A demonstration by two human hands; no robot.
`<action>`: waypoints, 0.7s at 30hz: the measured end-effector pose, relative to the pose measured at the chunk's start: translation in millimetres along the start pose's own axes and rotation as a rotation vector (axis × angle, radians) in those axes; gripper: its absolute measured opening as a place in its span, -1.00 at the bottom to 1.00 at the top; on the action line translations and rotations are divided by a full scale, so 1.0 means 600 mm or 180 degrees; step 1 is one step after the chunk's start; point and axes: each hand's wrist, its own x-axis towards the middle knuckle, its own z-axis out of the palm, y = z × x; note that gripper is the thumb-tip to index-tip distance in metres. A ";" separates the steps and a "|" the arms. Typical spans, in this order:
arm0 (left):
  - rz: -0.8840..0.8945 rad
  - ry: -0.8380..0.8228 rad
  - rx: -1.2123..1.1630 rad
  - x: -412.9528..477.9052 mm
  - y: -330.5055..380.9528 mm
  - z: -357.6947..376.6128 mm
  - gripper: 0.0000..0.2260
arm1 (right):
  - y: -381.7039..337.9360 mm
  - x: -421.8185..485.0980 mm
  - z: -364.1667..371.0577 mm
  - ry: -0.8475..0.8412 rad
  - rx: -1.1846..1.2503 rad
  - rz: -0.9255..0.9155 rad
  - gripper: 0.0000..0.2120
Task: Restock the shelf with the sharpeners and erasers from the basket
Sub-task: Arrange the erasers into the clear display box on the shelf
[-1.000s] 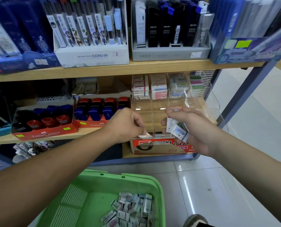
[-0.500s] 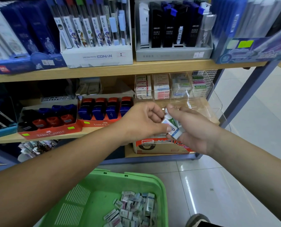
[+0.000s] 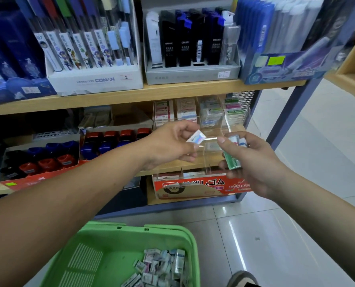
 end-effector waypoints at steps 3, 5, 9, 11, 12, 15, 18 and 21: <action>0.0053 -0.0031 0.0833 0.029 0.014 0.027 -0.65 | 0.000 -0.003 -0.027 0.0025 0.0284 0.0134 -0.65; 0.0118 -0.0015 0.1208 0.048 0.018 0.050 -0.74 | -0.001 -0.001 -0.045 0.0123 0.0421 0.0170 -0.66; 0.0303 0.0053 0.1739 0.081 0.010 0.089 -0.80 | -0.001 0.001 -0.069 0.0010 0.0633 0.0271 -0.70; 0.0203 -0.0042 0.1719 0.088 -0.001 0.100 -0.80 | -0.001 0.000 -0.075 -0.0135 0.0792 0.0450 -0.71; 0.0132 -0.0106 0.1692 0.090 -0.007 0.104 -0.81 | -0.001 -0.001 -0.077 -0.0191 0.0895 0.0538 -0.68; 0.0068 -0.0091 0.1958 0.096 -0.023 0.112 -0.86 | 0.000 -0.001 -0.083 -0.0313 0.1025 0.0616 -0.60; 0.0176 -0.0174 0.2623 0.100 -0.025 0.116 -0.93 | 0.003 0.001 -0.088 -0.0320 0.0995 0.0588 -0.63; 0.0085 -0.0356 0.2972 0.099 -0.021 0.117 -0.88 | 0.005 0.004 -0.086 -0.0279 0.0954 0.0574 -0.64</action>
